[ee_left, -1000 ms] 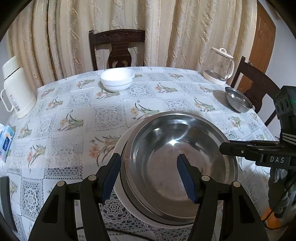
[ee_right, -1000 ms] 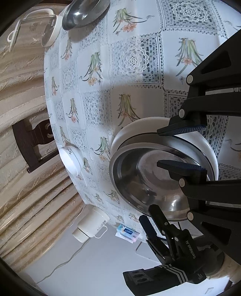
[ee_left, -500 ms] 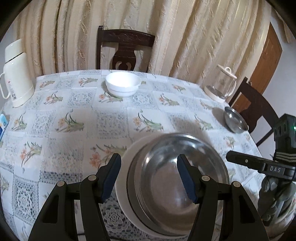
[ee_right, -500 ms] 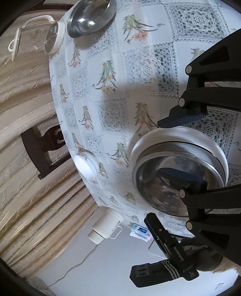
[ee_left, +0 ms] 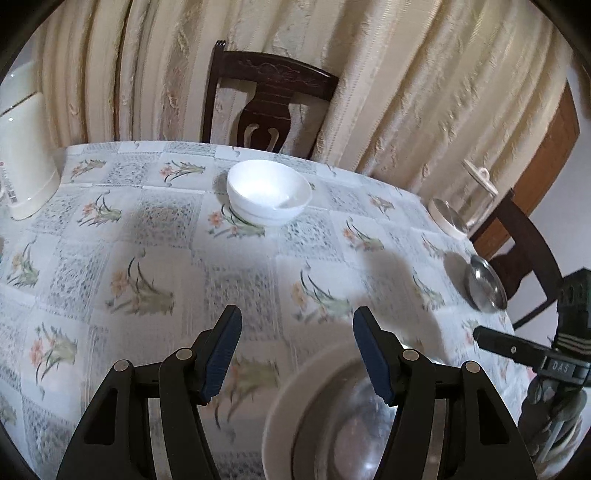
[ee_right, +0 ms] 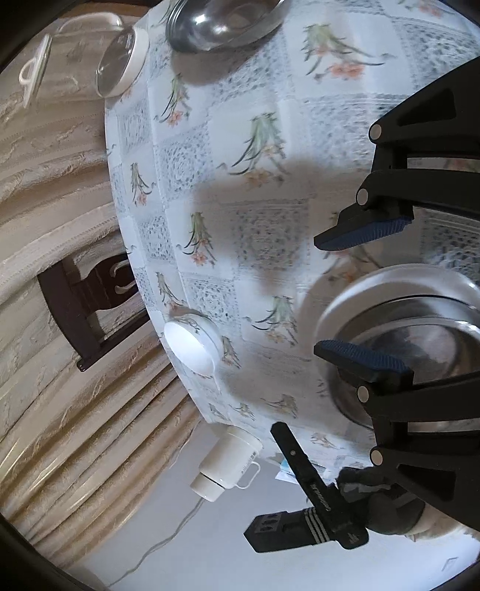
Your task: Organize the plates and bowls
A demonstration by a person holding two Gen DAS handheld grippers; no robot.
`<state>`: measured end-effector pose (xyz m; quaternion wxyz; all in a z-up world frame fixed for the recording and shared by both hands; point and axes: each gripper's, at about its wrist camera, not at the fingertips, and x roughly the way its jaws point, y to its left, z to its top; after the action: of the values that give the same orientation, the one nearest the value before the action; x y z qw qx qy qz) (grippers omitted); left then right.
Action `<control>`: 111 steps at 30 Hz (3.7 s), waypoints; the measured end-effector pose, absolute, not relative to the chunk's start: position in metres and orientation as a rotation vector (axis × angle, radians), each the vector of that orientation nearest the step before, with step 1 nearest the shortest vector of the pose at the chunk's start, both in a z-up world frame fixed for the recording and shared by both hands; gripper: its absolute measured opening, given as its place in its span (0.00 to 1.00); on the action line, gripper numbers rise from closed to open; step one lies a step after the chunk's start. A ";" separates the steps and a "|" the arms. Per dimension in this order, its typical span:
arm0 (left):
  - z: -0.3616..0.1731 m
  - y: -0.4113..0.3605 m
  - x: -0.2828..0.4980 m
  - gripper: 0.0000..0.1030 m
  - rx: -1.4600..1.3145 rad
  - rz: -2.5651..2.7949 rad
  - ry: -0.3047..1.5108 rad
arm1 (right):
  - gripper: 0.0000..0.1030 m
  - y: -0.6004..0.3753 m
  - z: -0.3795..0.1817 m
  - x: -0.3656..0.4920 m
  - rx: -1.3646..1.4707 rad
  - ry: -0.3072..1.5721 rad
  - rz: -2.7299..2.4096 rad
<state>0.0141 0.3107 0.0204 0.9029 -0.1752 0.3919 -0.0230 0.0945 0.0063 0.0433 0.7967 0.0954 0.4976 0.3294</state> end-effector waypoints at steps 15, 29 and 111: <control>-0.010 0.368 0.118 0.62 -0.474 -0.034 0.833 | 0.53 0.069 0.014 0.189 0.196 1.232 0.732; -0.030 0.389 0.181 0.61 -0.534 -0.063 0.805 | 0.54 0.127 0.004 0.249 0.258 1.202 0.824; 0.007 -0.062 0.228 0.34 -0.049 -0.546 0.992 | 0.34 -0.233 0.013 0.200 0.504 1.039 0.309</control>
<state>0.2285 -0.0618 0.0075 0.8437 -0.0231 0.4698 -0.2585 0.2004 -0.2333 0.0128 0.8266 0.2372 0.4892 0.1455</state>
